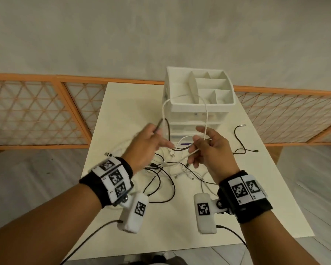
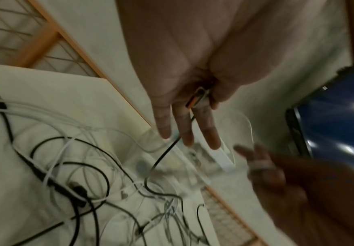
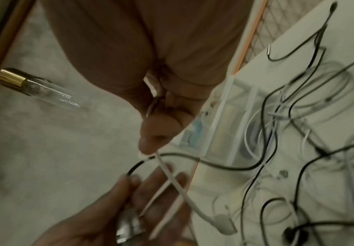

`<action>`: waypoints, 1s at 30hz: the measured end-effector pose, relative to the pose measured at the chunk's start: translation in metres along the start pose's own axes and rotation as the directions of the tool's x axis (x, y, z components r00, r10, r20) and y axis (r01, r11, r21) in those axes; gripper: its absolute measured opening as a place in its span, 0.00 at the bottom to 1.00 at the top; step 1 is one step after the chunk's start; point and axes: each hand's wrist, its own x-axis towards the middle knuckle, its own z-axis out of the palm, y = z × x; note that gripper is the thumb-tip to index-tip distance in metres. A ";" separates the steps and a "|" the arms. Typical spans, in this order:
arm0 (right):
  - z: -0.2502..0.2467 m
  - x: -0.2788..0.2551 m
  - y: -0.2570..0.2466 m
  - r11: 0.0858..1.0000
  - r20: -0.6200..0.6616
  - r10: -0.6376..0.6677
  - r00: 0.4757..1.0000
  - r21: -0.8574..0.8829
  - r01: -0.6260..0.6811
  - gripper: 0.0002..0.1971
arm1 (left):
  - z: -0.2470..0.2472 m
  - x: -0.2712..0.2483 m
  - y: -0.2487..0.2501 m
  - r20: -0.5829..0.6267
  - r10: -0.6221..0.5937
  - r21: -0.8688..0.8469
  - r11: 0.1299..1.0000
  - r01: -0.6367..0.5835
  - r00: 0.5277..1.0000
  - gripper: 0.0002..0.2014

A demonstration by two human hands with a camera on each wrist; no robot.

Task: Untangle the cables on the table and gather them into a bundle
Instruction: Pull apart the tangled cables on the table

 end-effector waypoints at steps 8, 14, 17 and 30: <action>-0.014 0.019 -0.033 0.950 -0.237 -0.048 0.970 0.290 0.118 0.07 | -0.001 -0.016 -0.035 0.133 -0.125 0.159 0.982 0.103 0.983 0.15; -0.061 0.047 -0.037 0.851 -0.294 0.139 0.946 0.524 0.038 0.07 | -0.039 0.002 -0.042 -0.079 -0.176 0.139 0.973 0.186 0.981 0.17; -0.073 0.059 -0.013 0.825 -0.329 0.300 0.896 0.561 -0.069 0.11 | -0.047 0.010 -0.032 -0.282 -0.177 -0.041 0.984 0.172 0.943 0.17; -0.069 0.050 -0.053 0.927 -0.459 -0.302 0.835 0.062 0.370 0.12 | -0.058 0.017 -0.042 -0.397 -0.352 -0.112 0.935 0.336 0.848 0.16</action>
